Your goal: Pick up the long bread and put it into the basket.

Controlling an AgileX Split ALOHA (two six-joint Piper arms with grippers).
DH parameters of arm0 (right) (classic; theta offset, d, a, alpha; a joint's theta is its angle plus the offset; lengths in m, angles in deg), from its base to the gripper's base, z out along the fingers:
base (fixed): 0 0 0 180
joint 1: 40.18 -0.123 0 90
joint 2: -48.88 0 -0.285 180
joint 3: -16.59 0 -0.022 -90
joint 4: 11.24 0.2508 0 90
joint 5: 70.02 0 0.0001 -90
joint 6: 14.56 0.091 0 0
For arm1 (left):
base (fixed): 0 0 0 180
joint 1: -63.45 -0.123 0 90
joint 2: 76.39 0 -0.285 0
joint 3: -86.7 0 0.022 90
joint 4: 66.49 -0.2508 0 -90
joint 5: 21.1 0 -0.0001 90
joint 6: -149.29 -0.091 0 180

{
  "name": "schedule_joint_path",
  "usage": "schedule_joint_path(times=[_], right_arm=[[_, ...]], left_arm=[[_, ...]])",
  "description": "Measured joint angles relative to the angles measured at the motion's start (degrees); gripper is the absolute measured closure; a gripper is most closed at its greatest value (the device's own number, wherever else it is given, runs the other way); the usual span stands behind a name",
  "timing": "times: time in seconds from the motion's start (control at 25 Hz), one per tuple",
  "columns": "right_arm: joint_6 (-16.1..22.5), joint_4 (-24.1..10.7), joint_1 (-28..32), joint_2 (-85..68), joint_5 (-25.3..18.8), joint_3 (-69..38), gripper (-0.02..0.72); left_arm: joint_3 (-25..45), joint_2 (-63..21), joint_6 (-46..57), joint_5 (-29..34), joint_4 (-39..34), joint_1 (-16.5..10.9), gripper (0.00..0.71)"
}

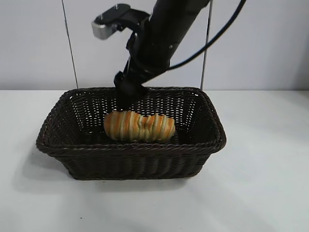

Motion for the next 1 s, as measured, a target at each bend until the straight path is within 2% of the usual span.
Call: schedule_joint_path(times=[0.08, 0.24, 0.56, 0.68, 0.84, 1.0], right_arm=[[4.79, -0.93, 1.42, 0.00, -3.05, 1.89, 0.009], [7.29, -1.36, 7.86, -0.01, -7.65, 3.80, 0.009], [7.53, -1.84, 26.99, -0.01, -11.93, 5.25, 0.009], [6.56, -2.10, 33.76, -0.01, -13.85, 5.25, 0.009], [5.13, -1.94, 40.08, -0.15, -17.77, 5.25, 0.009], [4.94, 0.16, 42.63, -3.17, -18.41, 5.25, 0.009]], left_arm=[[0.00, 0.00, 0.00, 0.00, 0.00, 0.00, 0.016], [0.00, 0.00, 0.00, 0.00, 0.00, 0.00, 0.016], [0.00, 0.00, 0.00, 0.00, 0.00, 0.00, 0.016], [0.00, 0.00, 0.00, 0.00, 0.00, 0.00, 0.016], [0.00, 0.00, 0.00, 0.00, 0.00, 0.00, 0.016], [0.00, 0.00, 0.00, 0.00, 0.00, 0.00, 0.016]])
